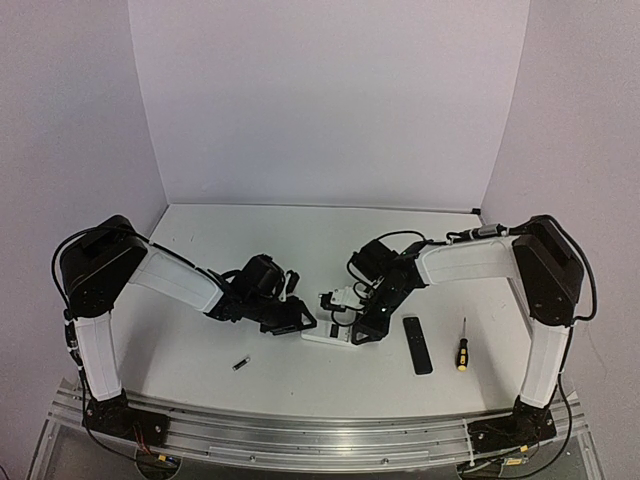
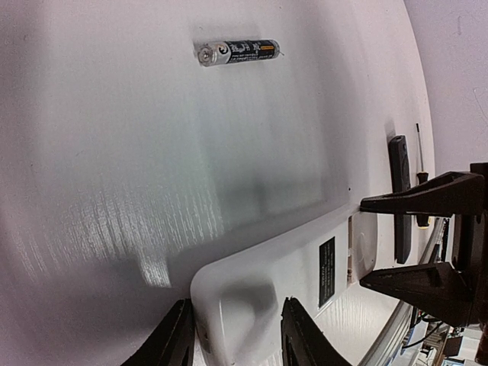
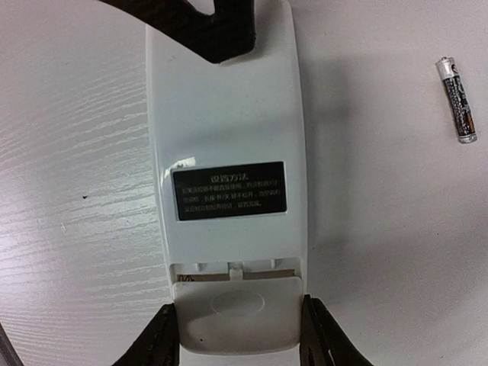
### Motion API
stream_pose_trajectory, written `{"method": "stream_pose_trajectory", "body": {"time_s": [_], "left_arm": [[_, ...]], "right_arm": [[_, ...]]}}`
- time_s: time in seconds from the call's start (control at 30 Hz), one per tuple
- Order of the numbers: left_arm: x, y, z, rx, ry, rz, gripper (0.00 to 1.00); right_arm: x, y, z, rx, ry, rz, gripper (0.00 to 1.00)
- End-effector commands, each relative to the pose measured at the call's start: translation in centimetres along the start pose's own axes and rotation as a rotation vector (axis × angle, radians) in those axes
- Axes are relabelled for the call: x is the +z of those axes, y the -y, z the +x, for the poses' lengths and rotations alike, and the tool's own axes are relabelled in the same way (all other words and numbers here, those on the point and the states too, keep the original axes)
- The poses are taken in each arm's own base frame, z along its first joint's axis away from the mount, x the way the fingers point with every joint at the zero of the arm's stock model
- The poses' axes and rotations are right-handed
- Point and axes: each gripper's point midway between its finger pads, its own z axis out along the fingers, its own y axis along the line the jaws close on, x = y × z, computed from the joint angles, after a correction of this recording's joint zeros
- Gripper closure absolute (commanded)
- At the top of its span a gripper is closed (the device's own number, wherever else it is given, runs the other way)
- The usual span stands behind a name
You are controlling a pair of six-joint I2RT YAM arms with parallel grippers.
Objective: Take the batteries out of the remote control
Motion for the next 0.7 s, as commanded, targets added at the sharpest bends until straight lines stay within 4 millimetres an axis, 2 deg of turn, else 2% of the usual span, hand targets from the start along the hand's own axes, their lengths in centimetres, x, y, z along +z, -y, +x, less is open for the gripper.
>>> {"method": "stream_pose_trajectory", "body": {"time_s": [0.0, 0.67], "left_arm": [[0.88, -5.42, 5.86, -0.069, -0.176, -0.163, 0.6], [0.78, -5.37, 5.48, -0.055, -0.168, -0.178, 0.6]], "right_arm": [[0.29, 0.87, -1.75, -0.014, 0.045, 0.033, 0.52], [-0.05, 0.9, -1.75, -0.034, 0.047, 0.041, 0.43]]}}
